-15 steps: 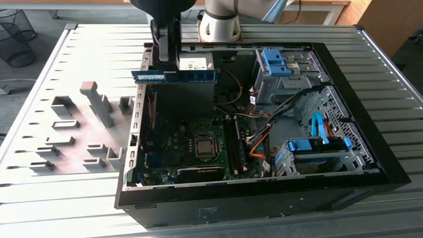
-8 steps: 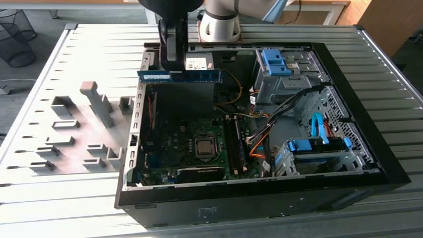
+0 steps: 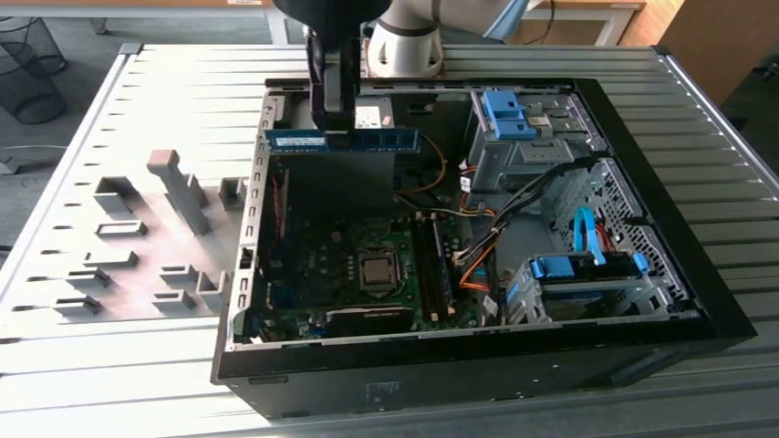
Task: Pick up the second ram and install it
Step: 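Pick up the second ram and move it above second insertion slot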
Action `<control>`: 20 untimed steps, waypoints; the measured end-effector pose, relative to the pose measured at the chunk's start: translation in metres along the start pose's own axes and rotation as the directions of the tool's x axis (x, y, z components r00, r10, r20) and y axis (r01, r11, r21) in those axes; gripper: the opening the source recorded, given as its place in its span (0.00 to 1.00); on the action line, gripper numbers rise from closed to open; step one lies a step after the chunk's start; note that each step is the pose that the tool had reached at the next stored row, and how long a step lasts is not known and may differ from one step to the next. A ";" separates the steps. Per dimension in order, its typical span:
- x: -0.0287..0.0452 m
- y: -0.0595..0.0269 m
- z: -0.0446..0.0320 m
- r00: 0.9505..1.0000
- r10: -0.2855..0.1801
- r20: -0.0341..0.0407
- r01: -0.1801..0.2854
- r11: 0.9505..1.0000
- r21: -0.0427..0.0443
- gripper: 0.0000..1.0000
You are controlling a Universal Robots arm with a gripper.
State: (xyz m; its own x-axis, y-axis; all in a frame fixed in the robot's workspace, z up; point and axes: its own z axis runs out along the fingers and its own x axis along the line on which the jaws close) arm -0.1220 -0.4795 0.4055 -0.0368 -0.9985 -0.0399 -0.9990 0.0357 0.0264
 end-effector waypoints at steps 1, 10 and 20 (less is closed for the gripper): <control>0.0000 -0.0012 0.0000 1.000 0.000 0.000 0.000 1.000 0.000 0.14; -0.0005 -0.0129 -0.0003 1.000 0.000 0.000 0.000 1.000 0.000 0.14; -0.0010 -0.0288 -0.0007 1.000 0.000 0.000 0.000 1.000 0.000 0.14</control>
State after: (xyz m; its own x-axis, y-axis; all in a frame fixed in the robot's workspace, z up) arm -0.0931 -0.4795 0.4055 -0.0368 -0.9985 -0.0400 -0.9990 0.0357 0.0264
